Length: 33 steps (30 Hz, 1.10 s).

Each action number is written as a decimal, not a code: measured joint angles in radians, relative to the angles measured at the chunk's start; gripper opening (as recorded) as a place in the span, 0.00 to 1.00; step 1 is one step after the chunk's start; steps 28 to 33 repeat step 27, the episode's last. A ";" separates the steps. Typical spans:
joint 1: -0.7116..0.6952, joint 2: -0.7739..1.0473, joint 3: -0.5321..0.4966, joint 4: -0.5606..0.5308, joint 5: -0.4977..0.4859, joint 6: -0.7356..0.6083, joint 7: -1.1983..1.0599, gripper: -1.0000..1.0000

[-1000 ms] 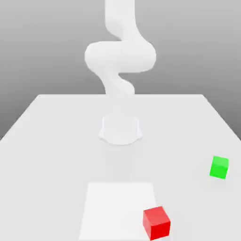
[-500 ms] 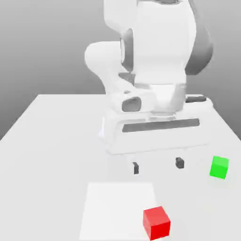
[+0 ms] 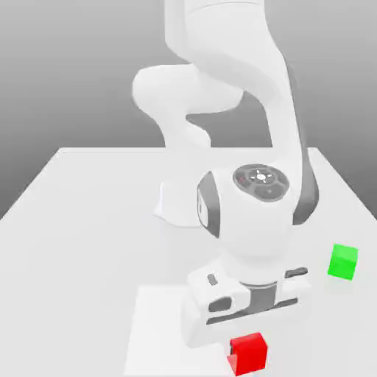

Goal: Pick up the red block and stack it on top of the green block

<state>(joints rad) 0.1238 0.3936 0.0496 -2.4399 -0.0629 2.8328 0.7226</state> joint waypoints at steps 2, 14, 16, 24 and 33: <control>-0.005 -0.034 0.006 -0.006 0.004 -0.028 -0.003 0.00; 0.289 -0.357 0.266 -0.181 0.085 -0.173 0.106 0.00; 0.389 -0.404 0.307 -0.221 0.101 -0.179 0.139 0.00; 0.488 -0.248 0.258 -0.254 -0.086 -0.002 0.323 1.00; 0.488 -0.248 0.258 -0.254 -0.086 -0.002 0.323 1.00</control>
